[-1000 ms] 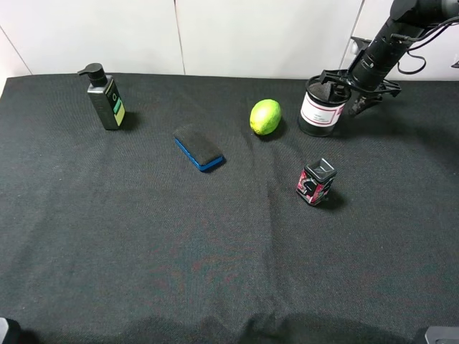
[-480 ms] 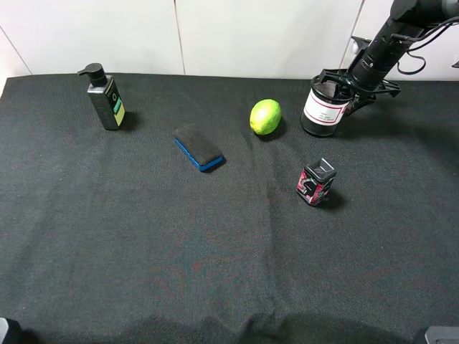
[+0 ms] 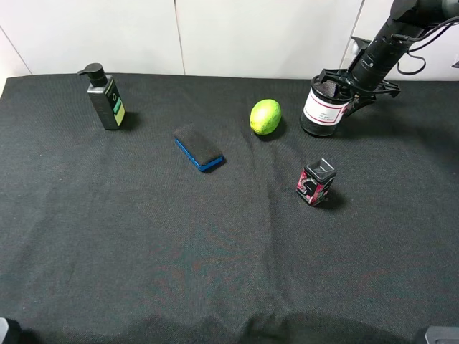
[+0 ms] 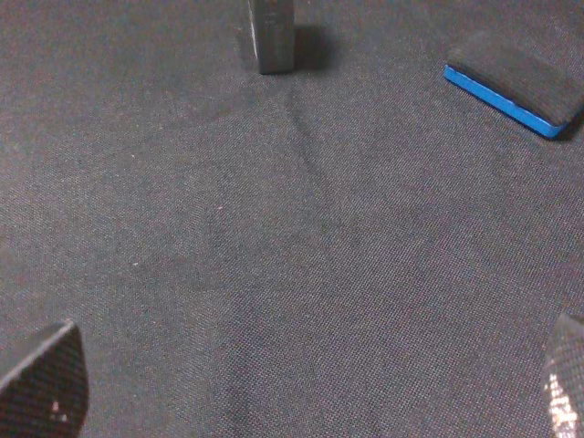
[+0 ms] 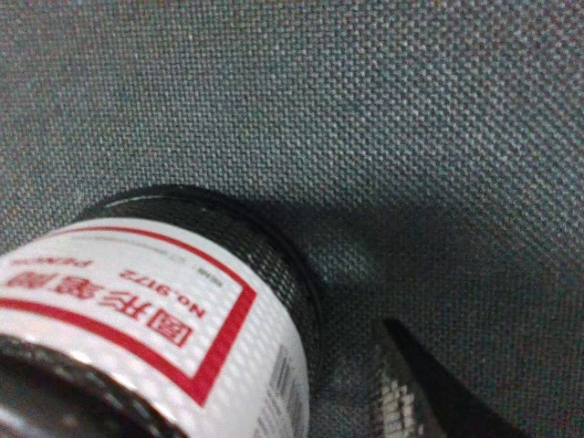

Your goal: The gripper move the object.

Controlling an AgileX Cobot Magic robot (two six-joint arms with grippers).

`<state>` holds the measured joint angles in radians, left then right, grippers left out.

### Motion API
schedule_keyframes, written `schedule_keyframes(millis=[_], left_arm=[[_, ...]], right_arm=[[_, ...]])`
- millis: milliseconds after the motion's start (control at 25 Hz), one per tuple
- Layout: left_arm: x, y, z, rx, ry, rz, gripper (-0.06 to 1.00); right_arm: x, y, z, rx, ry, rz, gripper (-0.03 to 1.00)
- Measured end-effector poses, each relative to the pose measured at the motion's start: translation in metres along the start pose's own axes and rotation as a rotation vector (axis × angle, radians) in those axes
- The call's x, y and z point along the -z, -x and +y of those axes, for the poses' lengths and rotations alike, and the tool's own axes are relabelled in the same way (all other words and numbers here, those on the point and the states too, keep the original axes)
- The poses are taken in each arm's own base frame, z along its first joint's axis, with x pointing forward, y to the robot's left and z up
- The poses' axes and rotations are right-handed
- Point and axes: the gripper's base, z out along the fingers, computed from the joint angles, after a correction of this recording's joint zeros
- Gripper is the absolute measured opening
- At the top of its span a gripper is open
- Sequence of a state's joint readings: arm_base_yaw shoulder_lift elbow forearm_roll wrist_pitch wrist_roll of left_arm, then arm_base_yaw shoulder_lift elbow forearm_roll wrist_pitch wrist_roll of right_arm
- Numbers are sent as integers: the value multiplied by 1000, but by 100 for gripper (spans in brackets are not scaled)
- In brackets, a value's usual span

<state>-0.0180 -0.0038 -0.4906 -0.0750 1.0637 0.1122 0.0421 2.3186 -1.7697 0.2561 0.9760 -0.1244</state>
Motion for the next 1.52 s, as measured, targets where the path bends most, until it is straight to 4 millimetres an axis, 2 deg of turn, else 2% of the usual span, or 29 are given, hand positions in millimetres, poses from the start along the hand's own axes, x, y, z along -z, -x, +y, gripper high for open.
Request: schedule_keyframes(millis=[120, 360, 640, 1160, 1320, 1520], left_arm=[[0, 0, 0, 0, 0, 0, 100], [0, 0, 0, 0, 0, 0, 100], [0, 0, 0, 0, 0, 0, 100], [0, 0, 0, -1, 0, 0, 100], [0, 0, 0, -1, 0, 0, 100], [0, 0, 0, -1, 0, 0, 100]], right_arm=[[7, 1, 2, 3, 1, -14, 23], [45, 1, 10, 20, 7, -64, 22], [75, -1, 17, 33, 13, -100, 22], [115, -13, 28, 47, 37, -92, 22], [123, -17, 40, 75, 45, -85, 22], [135, -26, 71, 147, 62, -82, 22]])
